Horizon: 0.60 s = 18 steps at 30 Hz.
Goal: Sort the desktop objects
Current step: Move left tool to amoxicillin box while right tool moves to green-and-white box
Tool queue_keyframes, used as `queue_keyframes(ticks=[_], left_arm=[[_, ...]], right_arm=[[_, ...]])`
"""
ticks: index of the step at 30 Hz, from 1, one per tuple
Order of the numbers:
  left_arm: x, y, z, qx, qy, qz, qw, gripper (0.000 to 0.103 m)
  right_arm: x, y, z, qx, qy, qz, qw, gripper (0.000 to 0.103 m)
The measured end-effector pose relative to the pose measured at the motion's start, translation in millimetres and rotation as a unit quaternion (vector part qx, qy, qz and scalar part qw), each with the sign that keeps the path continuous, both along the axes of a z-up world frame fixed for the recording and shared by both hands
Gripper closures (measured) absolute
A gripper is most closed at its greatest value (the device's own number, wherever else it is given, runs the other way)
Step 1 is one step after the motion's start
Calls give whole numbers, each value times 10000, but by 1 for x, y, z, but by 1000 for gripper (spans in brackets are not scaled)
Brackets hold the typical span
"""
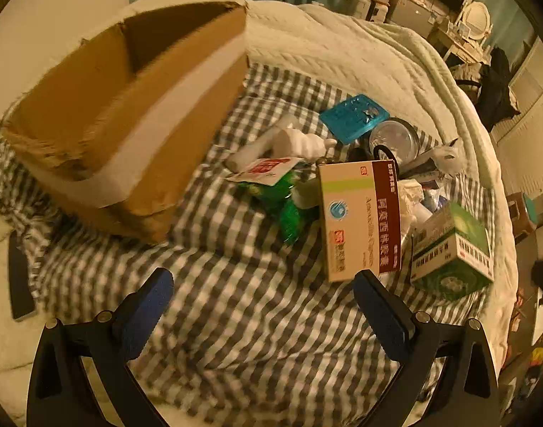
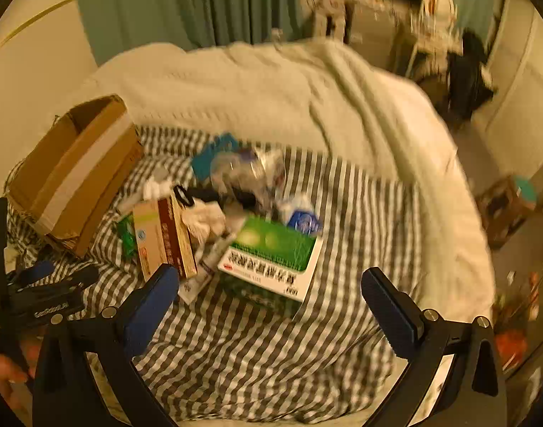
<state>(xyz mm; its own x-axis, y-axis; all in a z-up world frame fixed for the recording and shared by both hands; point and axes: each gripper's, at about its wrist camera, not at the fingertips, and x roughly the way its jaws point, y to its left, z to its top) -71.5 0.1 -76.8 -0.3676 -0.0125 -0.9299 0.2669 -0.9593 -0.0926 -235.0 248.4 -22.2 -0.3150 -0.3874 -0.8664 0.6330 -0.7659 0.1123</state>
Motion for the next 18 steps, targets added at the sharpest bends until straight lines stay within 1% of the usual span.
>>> queue_keyframes(ticks=[1, 3, 8, 12, 14, 16, 18], left_arm=[[-4, 2, -3, 32, -17, 48, 10000, 0], [-14, 7, -11, 106, -58, 63, 9999, 0], [-33, 26, -27, -14, -141, -203, 9997, 0], [-48, 35, -40, 126, -292, -134, 9994, 0], [-56, 40, -46, 204, -353, -66, 9991, 0], [-62, 43, -48, 286, -339, -29, 9990, 0], [-69, 48, -50, 323, -304, -56, 9990, 0]], right_arm=[[-4, 1, -8, -39, -205, -60, 9998, 0], [-8, 0, -18, -51, -407, -152, 9990, 0], [-25, -5, -43, 75, -756, -466, 9960, 0], [-39, -7, -61, 173, -1213, -820, 9891, 0], [-45, -10, -69, 216, -1360, -943, 9860, 0], [-49, -12, -76, 197, -1575, -1076, 9814, 0], [-53, -16, -80, 229, -1640, -1140, 9796, 0]])
